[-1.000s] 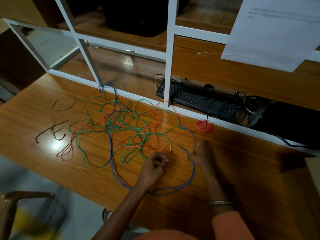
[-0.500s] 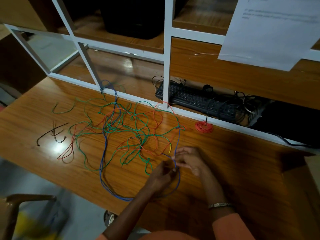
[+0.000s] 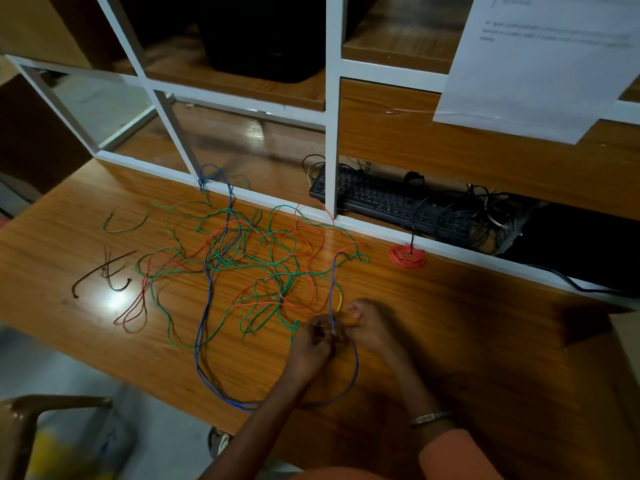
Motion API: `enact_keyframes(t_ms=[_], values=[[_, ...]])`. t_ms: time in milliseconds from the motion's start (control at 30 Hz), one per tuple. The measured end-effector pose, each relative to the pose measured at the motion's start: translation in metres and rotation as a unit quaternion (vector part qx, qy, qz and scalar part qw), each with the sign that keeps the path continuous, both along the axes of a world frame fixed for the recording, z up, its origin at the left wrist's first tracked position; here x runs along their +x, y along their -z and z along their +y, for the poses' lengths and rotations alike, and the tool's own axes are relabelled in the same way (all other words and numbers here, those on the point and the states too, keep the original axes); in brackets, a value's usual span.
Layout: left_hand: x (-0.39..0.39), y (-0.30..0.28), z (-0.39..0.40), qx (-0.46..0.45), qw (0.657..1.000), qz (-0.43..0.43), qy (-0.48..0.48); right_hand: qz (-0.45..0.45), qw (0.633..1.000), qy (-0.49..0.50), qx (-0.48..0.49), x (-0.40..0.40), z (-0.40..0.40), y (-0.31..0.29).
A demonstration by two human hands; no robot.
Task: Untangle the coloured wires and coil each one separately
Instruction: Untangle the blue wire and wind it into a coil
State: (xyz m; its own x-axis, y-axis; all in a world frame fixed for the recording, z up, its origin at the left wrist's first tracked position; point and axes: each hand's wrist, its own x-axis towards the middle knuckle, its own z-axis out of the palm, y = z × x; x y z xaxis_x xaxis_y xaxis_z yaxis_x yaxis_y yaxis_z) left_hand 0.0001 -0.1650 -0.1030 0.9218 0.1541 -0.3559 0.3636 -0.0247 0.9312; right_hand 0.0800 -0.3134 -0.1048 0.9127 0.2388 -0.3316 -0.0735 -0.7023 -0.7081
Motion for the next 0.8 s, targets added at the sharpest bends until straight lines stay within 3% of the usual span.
enact_keyframes(t_ms=[67, 167, 300, 400, 500, 633, 733, 800], values=[[0.001, -0.002, 0.001, -0.006, 1.0, 0.001, -0.004, -0.024, 0.998, -0.049, -0.004, -0.004, 0.007, 0.001], [0.001, -0.012, 0.003, -0.015, 1.0, -0.005, -0.022, 0.006, 0.999, -0.01, 0.046, 0.001, 0.004, 0.014], [0.004, -0.021, 0.008, -0.003, 0.998, -0.036, -0.056, 0.145, 0.972, 0.101, 0.157, 0.009, -0.024, -0.033], [0.009, -0.024, 0.008, 0.021, 0.997, -0.034, -0.063, 0.212, 0.952, 0.057, 0.214, 0.013, -0.054, -0.082], [0.013, -0.021, 0.002, 0.042, 0.999, -0.009, -0.008, 0.204, 0.925, 0.026, 0.32, 0.011, -0.059, -0.121], [0.009, -0.041, -0.013, 0.085, 0.995, -0.002, 0.058, 0.177, 0.89, 0.104, 0.407, 0.013, -0.035, -0.132], [0.008, -0.084, -0.01, -0.018, 0.999, 0.024, 0.034, 0.166, 0.884, 0.176, 0.401, 0.012, -0.016, -0.121], [0.008, -0.105, 0.001, -0.033, 0.997, 0.032, 0.059, 0.178, 0.877, 0.188, 0.404, 0.011, -0.006, -0.115]])
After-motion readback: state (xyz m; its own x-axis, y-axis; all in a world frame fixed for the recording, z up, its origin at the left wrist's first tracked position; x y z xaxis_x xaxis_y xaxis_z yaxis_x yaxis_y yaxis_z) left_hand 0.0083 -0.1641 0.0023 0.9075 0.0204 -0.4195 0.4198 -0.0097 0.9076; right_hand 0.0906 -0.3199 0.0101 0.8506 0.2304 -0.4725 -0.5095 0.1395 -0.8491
